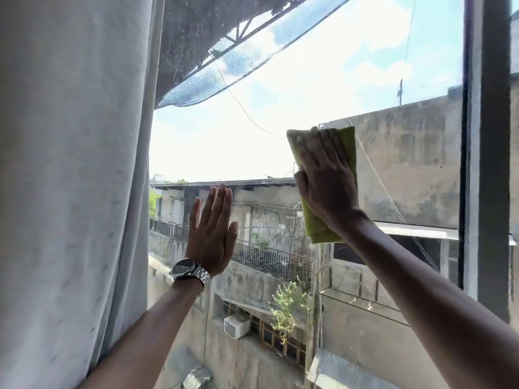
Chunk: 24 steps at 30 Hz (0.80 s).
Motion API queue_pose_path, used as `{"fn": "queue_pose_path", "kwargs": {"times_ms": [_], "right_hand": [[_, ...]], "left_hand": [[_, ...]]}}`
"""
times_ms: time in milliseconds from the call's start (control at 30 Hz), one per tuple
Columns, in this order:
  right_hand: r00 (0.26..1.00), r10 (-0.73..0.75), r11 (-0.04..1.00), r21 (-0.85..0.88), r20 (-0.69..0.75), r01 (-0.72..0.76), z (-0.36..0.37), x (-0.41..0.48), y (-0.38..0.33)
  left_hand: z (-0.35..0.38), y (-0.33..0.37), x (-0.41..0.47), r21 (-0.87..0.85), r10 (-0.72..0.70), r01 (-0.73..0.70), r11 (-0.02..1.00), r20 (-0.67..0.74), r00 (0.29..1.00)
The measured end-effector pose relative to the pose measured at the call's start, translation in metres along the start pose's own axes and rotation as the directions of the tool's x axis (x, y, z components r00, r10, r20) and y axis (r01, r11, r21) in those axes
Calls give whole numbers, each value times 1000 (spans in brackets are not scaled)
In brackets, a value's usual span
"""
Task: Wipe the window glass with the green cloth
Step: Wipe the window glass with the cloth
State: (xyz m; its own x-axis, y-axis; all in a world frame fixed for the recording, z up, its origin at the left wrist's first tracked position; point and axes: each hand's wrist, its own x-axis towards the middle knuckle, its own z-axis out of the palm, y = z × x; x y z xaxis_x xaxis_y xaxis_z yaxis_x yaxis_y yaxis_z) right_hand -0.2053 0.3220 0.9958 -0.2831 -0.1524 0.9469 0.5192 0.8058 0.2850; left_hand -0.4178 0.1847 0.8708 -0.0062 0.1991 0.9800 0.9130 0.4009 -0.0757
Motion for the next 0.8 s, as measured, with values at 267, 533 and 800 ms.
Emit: {"fn": "queue_pose_path", "kwargs": {"times_ms": [267, 533, 800], "right_hand": [[975, -218, 974, 63, 35, 215, 13, -37, -26], [774, -608, 792, 60, 179, 608, 27, -151, -30], [361, -872, 401, 60, 330, 914, 12, -128, 7]], "left_hand": [[4, -6, -4, -25, 41, -43, 999, -77, 996], [0, -3, -4, -10, 35, -36, 999, -60, 998], [-5, 1, -5, -33, 23, -24, 999, -42, 999]]}}
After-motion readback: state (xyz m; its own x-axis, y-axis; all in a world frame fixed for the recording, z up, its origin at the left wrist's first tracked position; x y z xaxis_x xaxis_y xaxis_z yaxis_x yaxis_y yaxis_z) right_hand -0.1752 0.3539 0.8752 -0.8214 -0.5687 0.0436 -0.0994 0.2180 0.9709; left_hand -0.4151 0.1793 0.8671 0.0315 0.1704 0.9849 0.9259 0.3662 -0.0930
